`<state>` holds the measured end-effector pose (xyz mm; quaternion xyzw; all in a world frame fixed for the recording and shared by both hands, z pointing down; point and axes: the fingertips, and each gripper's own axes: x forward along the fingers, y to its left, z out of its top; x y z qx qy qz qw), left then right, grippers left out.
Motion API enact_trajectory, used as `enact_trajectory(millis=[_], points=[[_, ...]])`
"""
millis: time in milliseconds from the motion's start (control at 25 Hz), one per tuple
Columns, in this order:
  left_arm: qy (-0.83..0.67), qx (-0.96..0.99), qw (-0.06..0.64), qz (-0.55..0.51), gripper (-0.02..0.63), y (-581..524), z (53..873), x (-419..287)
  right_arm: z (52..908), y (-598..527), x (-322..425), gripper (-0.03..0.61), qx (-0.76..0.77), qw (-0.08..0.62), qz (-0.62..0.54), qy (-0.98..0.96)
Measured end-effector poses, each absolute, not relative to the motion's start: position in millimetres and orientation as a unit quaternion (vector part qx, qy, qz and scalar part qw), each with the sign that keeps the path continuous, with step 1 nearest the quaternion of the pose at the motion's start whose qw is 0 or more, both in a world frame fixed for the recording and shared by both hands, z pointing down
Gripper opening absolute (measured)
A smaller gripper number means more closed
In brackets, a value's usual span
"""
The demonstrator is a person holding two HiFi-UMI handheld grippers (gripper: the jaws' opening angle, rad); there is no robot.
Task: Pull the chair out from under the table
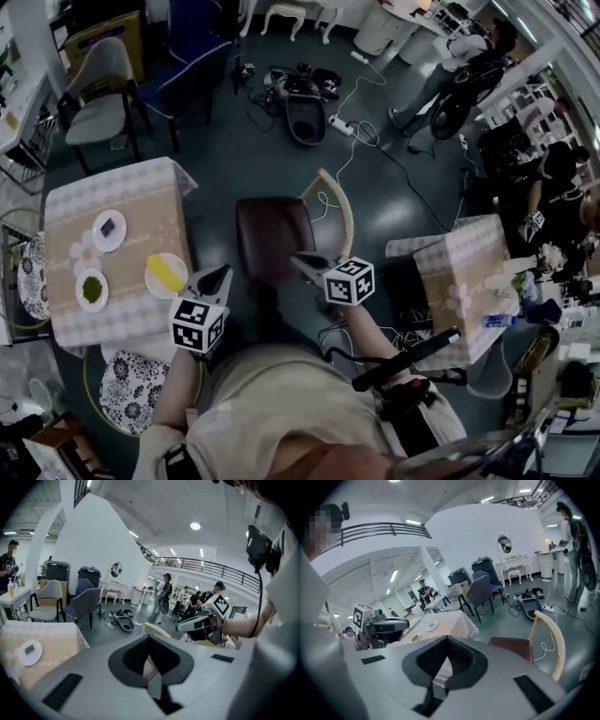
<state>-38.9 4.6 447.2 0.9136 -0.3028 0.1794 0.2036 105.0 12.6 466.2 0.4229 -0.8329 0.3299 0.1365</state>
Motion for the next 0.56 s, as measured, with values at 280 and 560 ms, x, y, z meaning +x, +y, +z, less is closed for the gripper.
enact_trajectory(millis=[280,560], points=[[-0.254,0.937,0.187,0.151,0.006,20.3,430.9,-20.8,431.5,60.9,68.1,0.011,0.398,0.144,0.286,-0.860],[-0.243,0.946,0.167,0.133,0.006,8.2,418.7,9.5,411.7,57.7,94.7,0.011,0.415,0.138,0.242,-0.866]])
